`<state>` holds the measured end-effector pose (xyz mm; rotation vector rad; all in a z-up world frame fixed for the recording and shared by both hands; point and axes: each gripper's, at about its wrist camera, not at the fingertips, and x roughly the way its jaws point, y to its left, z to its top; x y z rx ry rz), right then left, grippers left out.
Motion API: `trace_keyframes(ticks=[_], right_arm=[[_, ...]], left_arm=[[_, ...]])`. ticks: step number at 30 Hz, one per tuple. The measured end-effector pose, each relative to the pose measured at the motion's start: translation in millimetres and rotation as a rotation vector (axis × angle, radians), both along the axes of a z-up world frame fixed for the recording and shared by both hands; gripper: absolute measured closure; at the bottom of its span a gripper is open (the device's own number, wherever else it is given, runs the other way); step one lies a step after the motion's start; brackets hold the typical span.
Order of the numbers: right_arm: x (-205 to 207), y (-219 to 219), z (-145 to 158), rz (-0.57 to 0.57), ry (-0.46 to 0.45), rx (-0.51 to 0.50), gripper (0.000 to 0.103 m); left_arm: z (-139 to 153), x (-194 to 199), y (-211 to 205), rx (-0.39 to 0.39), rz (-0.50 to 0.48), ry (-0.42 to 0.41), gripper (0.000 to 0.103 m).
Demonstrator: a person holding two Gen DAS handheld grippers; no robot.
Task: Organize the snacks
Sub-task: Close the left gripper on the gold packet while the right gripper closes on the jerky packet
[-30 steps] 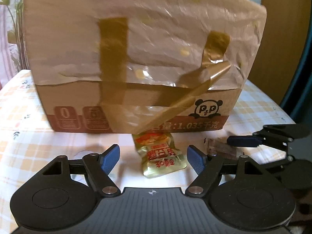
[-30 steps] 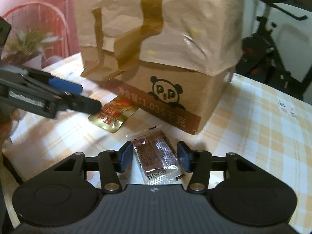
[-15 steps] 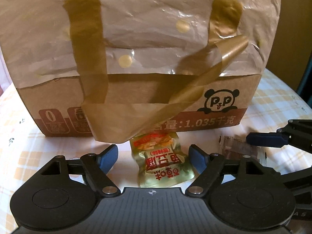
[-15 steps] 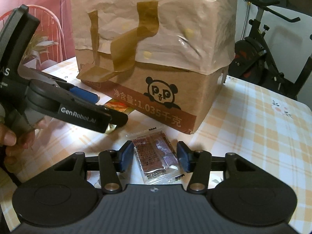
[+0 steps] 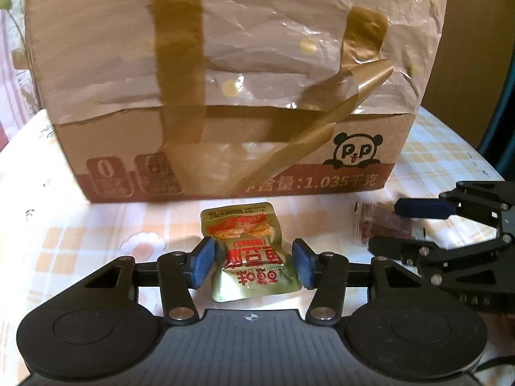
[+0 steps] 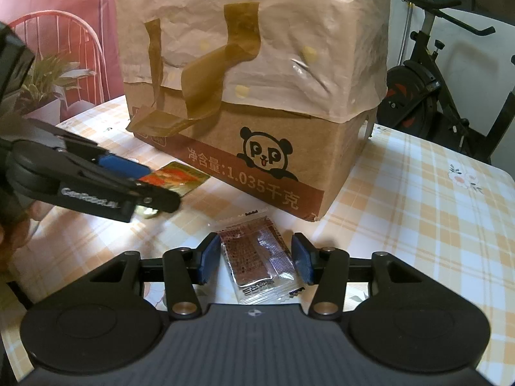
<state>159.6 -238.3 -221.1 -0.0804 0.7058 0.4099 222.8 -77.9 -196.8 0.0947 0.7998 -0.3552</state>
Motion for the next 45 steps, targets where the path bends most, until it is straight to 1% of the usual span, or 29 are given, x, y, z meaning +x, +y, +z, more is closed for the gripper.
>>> trace_keyframes(ticks=[2,6,9,16,22,26,32,36,38,41,45], right_arm=[[0,0,0,-0.001,0.001,0.002,0.051],[1,1,0,-0.001,-0.001,-0.001,0.051],[1,0,0,-0.001,0.0,-0.001,0.051],[0,0,0,-0.003,-0.002,-0.003,0.051],[0,0,0,-0.005,-0.004,-0.005,0.051],[1,-2,0,-0.006,-0.002,0.006,0.051],[-3,3,1,0.007,-0.01,-0.019,0.052],[-4,5,1,0.01,-0.008,-0.031,0.053],[-6,6,4,0.008,-0.01,-0.04,0.057],[-9,6,8,-0.002,-0.006,-0.03,0.061],[-17,3,15,-0.023,-0.019,-0.008,0.061]], left_arm=[[1,1,2,0.002,-0.003,0.002,0.048],[2,-12,12,-0.007,-0.006,0.0,0.048],[7,-13,13,-0.011,-0.01,-0.017,0.048],[13,-35,17,0.003,-0.021,-0.07,0.048],[17,-43,22,-0.024,-0.013,-0.106,0.048],[20,-45,25,-0.031,-0.014,-0.109,0.048],[23,-49,30,-0.045,-0.014,-0.117,0.048],[29,-54,35,-0.058,-0.011,-0.132,0.048],[32,-56,37,-0.067,-0.006,-0.14,0.047],[34,-57,41,-0.075,0.002,-0.14,0.047],[39,-61,41,-0.081,-0.002,-0.152,0.047]])
